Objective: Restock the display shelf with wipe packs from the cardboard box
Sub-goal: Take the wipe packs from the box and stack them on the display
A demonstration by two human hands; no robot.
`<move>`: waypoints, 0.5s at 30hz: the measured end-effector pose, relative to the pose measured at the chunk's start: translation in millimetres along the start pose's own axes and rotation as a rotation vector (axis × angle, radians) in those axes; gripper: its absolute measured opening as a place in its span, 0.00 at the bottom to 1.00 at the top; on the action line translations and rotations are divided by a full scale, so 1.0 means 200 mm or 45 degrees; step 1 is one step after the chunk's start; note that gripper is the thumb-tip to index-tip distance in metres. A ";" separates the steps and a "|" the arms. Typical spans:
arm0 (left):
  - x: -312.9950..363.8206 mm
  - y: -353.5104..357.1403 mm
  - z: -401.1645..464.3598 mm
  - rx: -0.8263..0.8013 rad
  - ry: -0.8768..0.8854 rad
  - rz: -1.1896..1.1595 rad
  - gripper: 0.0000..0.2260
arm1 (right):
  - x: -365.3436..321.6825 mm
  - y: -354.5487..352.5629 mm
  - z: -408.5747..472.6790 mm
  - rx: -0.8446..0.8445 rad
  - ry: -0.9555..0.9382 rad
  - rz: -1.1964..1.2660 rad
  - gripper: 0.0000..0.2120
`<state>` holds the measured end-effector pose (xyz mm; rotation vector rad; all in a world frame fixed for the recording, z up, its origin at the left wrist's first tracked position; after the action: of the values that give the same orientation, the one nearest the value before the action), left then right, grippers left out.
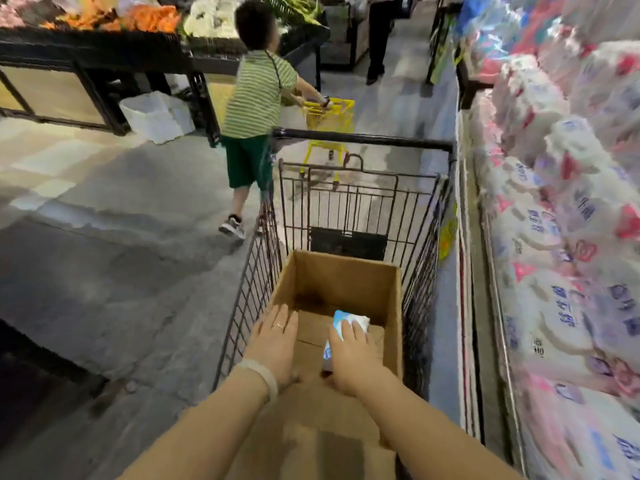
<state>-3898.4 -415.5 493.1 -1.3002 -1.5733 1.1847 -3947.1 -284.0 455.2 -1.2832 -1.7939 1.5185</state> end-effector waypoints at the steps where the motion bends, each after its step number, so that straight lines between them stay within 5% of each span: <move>1: 0.00 0.02 0.09 -0.024 0.044 0.013 0.45 | 0.02 0.03 0.05 -0.026 0.071 0.039 0.35; 12: 0.00 0.56 1.11 -0.350 0.439 0.040 0.40 | 0.23 0.71 0.51 -0.297 0.879 0.688 0.41; 15: 0.04 0.79 1.28 -0.489 0.454 0.000 0.47 | 0.23 0.99 0.61 -0.327 1.067 0.881 0.45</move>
<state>-4097.1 -446.6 269.9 -1.6500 -1.5737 0.6164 -3997.9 -314.7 225.4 -2.3751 -1.0418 0.7725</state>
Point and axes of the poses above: each hand's wrist, its own z-axis towards the middle knuckle, its own y-axis out of the palm, x = y × z, the point moved 1 cm from there along z, towards the middle knuckle, and after that the axes turned 7 degrees about x, right-handed, at the moved point
